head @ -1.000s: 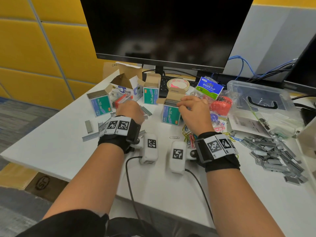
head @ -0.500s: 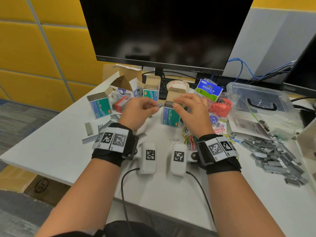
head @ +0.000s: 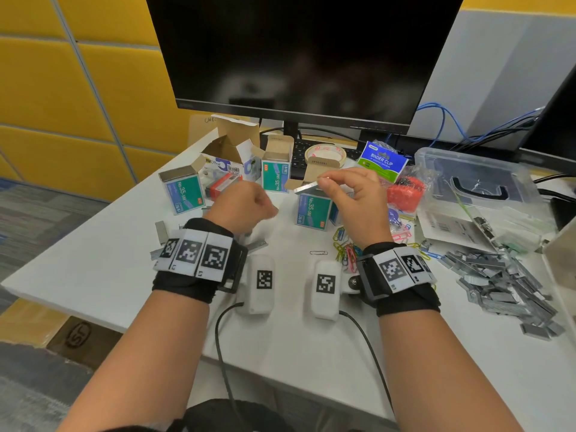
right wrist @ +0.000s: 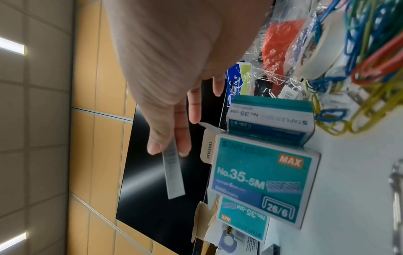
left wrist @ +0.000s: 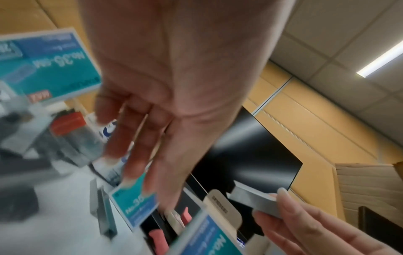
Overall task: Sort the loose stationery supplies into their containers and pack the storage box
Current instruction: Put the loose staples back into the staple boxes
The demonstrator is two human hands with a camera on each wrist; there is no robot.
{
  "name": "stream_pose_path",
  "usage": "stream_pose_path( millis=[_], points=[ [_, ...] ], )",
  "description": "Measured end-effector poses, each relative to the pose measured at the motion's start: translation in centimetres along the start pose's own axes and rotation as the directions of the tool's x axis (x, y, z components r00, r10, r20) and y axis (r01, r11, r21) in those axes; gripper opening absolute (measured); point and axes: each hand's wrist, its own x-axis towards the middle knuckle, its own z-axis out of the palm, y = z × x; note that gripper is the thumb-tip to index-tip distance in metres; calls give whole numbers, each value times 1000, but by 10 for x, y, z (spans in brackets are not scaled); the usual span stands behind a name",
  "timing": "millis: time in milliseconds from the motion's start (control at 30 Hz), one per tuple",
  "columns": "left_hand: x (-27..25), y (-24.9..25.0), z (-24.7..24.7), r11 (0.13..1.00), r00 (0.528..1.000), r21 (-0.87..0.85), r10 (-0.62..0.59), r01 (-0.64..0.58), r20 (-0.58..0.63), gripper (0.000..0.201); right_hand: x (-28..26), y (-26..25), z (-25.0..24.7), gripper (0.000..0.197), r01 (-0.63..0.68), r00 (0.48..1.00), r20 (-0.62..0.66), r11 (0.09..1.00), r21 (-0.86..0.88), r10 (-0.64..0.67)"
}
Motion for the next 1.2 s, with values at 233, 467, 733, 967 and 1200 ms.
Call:
stream_pose_path(
  millis=[233,467,733,967,1200],
  points=[
    [1,0,-2,946,937,318,-166,64,306,37,0,2,0,12,-14,1000,-15,1000,21,14],
    [9,0,-1,942,936,333,-163,53,311,30,0,3,-1,7,-48,999,-5,999,20,48],
    [26,-2,2,950,995,-297,84,-97,-56,20,1,7,-1,16,-38,994,-101,999,30,40],
    [36,-5,28,618,973,-762,23,-194,-229,7,3,14,2,12,-35,987,-151,992,122,53],
    [28,-5,36,486,972,-842,110,-234,-207,9,2,10,4,11,-45,985,-155,984,172,73]
  ],
)
